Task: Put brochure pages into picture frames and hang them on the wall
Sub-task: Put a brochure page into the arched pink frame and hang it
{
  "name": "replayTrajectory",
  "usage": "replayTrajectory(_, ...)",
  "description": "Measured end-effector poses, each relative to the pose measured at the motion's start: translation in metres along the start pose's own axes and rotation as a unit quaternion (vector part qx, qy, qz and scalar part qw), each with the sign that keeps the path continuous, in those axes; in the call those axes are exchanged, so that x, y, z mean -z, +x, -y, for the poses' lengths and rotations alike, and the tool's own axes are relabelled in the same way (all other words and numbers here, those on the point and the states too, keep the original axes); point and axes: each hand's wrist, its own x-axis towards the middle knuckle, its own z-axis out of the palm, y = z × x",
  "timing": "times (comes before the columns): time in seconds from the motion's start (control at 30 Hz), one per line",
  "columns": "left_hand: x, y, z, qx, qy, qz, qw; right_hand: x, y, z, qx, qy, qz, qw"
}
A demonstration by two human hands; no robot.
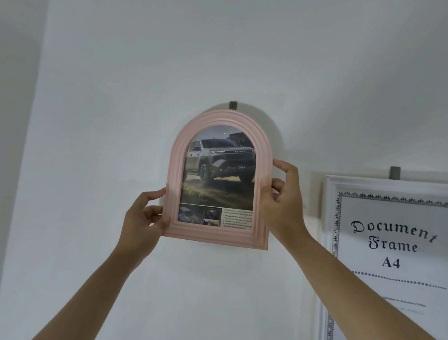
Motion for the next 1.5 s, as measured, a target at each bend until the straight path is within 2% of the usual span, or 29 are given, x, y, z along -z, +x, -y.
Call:
replayTrajectory(0.47,-0.010,-0.003,0.010,-0.051,0.042,-0.021,0.998,-0.006,-0.023,-0.024,0.055,-0.084,-0.059,0.993)
replayTrajectory(0.8,-0.018,-0.003,0.023,-0.060,0.095,-0.066,0.991,-0.012,-0.043,-0.027,0.060,-0.152,-0.090,0.982)
replayTrajectory(0.97,-0.025,-0.006,0.020,-0.059,0.076,-0.073,0.993,-0.014,-0.048,-0.028,0.049,-0.175,-0.090,0.979)
replayTrajectory(1.37,-0.040,-0.019,0.003,-0.055,0.150,-0.113,0.981,-0.003,-0.057,-0.025,0.022,-0.208,-0.041,0.977)
replayTrajectory(1.5,-0.055,-0.044,-0.015,-0.078,0.156,-0.131,0.976,0.016,-0.068,-0.016,0.053,-0.224,-0.034,0.972)
